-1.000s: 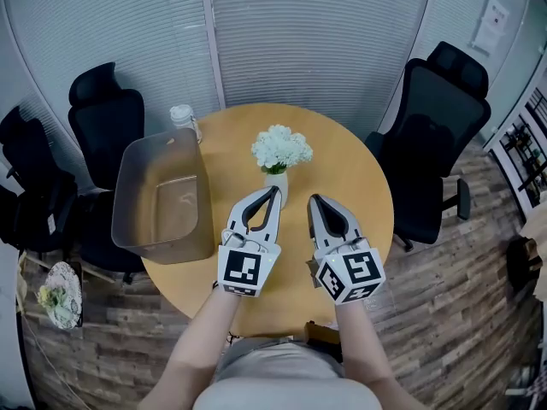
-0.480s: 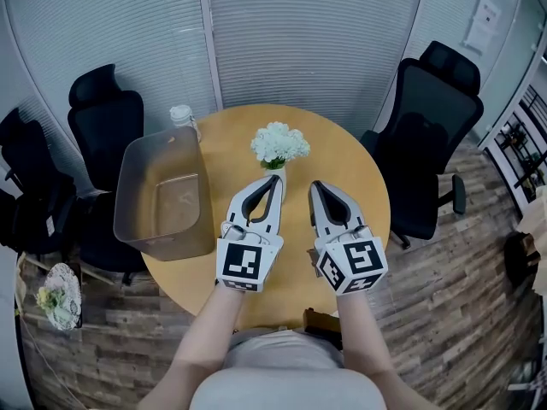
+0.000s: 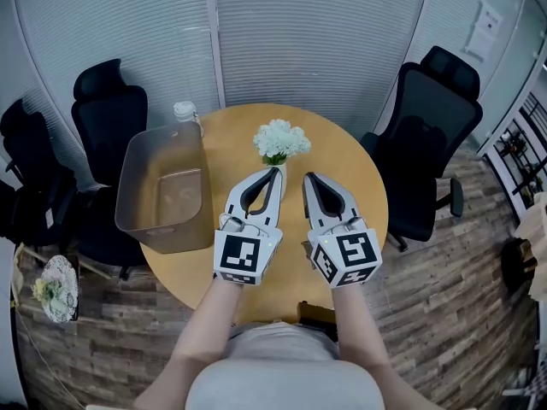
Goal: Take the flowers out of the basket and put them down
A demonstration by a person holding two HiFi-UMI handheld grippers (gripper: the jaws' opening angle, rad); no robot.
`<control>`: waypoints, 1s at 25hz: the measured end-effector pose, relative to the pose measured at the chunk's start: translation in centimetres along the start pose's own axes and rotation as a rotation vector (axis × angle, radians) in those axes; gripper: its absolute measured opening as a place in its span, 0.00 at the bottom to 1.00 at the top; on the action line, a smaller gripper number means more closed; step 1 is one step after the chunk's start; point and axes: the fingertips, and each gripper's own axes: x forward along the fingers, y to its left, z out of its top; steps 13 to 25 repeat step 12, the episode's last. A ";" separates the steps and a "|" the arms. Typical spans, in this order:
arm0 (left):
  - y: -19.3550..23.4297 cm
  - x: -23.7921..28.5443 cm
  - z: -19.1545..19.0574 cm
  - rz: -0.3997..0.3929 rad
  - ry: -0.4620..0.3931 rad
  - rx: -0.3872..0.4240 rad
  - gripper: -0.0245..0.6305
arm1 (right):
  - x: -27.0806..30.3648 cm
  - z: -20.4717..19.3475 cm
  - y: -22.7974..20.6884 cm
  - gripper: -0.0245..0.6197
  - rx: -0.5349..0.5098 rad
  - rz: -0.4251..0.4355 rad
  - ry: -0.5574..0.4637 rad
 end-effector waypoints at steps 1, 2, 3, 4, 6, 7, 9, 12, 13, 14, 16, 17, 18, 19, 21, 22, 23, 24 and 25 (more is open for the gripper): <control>0.1 0.0 0.1 0.000 0.000 0.002 0.04 | 0.0 0.2 0.0 0.08 -0.002 -0.002 -0.003; 0.1 -0.1 0.2 0.000 -0.001 0.002 0.04 | 0.1 0.4 0.0 0.08 -0.005 -0.004 -0.007; 0.1 -0.1 0.4 -0.001 -0.003 0.002 0.04 | 0.1 0.5 0.0 0.08 -0.008 -0.006 -0.011; 0.1 0.0 0.5 -0.002 -0.006 0.000 0.04 | 0.1 0.7 0.0 0.07 -0.013 -0.008 -0.015; 0.0 0.1 0.9 -0.005 -0.015 -0.006 0.04 | 0.1 1.0 -0.1 0.08 -0.026 -0.012 -0.020; 0.0 0.2 1.0 -0.005 -0.020 -0.009 0.04 | 0.1 1.0 -0.1 0.08 -0.032 -0.013 -0.022; 0.0 0.3 1.2 -0.002 -0.027 -0.012 0.04 | 0.0 1.0 -0.2 0.08 -0.035 -0.009 -0.023; 0.0 0.5 1.3 0.001 -0.032 -0.012 0.04 | -0.1 0.9 -0.3 0.08 -0.028 0.001 -0.020; 0.0 0.5 1.3 0.001 -0.032 -0.012 0.04 | -0.1 0.9 -0.3 0.08 -0.028 0.001 -0.020; 0.0 0.5 1.3 0.001 -0.032 -0.012 0.04 | -0.1 0.9 -0.3 0.08 -0.028 0.001 -0.020; 0.0 0.5 1.3 0.001 -0.032 -0.012 0.04 | -0.1 0.9 -0.3 0.08 -0.028 0.001 -0.020; 0.0 0.5 1.3 0.001 -0.032 -0.012 0.04 | -0.1 0.9 -0.3 0.08 -0.028 0.001 -0.020; 0.0 0.5 1.3 0.001 -0.032 -0.012 0.04 | -0.1 0.9 -0.3 0.08 -0.028 0.001 -0.020; 0.0 0.5 1.3 0.001 -0.032 -0.012 0.04 | -0.1 0.9 -0.3 0.08 -0.028 0.001 -0.020; 0.0 0.5 1.3 0.001 -0.032 -0.012 0.04 | -0.1 0.9 -0.3 0.08 -0.028 0.001 -0.020; 0.0 0.5 1.3 0.001 -0.032 -0.012 0.04 | -0.1 0.9 -0.3 0.08 -0.028 0.001 -0.020; 0.0 0.5 1.3 0.001 -0.032 -0.012 0.04 | -0.1 0.9 -0.3 0.08 -0.028 0.001 -0.020; 0.0 0.5 1.3 0.001 -0.032 -0.012 0.04 | -0.1 0.9 -0.3 0.08 -0.028 0.001 -0.020; 0.0 0.5 1.3 0.001 -0.032 -0.012 0.04 | -0.1 0.9 -0.3 0.08 -0.028 0.001 -0.020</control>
